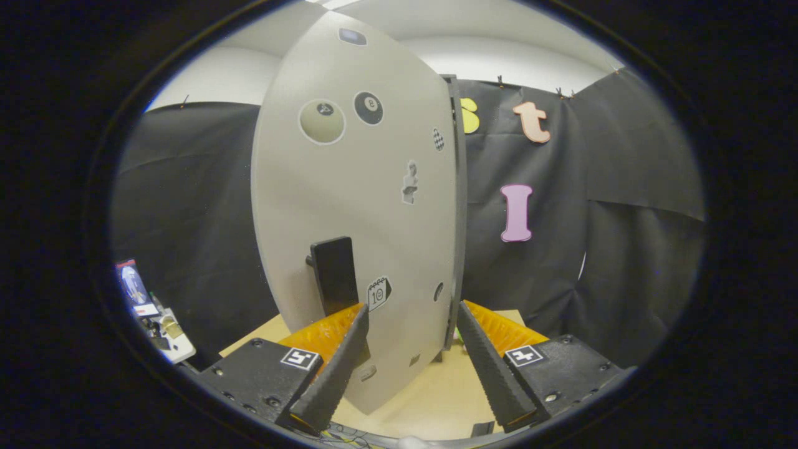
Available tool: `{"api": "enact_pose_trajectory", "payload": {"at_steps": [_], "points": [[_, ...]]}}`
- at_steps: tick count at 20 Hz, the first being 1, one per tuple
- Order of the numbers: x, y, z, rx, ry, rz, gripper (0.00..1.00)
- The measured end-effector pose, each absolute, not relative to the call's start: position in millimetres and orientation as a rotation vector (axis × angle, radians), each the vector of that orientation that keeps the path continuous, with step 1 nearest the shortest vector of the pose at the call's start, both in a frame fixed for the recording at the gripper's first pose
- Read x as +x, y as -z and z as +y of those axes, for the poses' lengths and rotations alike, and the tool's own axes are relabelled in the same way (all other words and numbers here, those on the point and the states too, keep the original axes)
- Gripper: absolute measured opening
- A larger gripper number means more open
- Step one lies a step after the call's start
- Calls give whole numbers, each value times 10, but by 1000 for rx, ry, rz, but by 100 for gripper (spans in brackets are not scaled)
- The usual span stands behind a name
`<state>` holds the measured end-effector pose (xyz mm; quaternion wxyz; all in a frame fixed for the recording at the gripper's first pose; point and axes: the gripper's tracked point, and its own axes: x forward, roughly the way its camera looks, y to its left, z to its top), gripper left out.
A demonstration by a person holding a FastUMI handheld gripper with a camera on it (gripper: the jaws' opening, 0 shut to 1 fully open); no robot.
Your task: Open the shoe cabinet door, grab the shoes and put them into the shoe cabinet, then close the shoe cabinet door.
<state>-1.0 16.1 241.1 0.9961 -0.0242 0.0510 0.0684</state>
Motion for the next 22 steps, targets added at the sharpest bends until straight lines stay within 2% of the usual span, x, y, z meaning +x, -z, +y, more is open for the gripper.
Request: {"api": "enact_pose_trajectory", "payload": {"at_steps": [5,6,10,22], "points": [[212,-2285,827,-34,-171,106,94],[277,-2274,1003,-33,-197,105,98],[475,-2297,1311,-47,-216,95,98],[404,-2297,1177,-24,-202,110,98]]}}
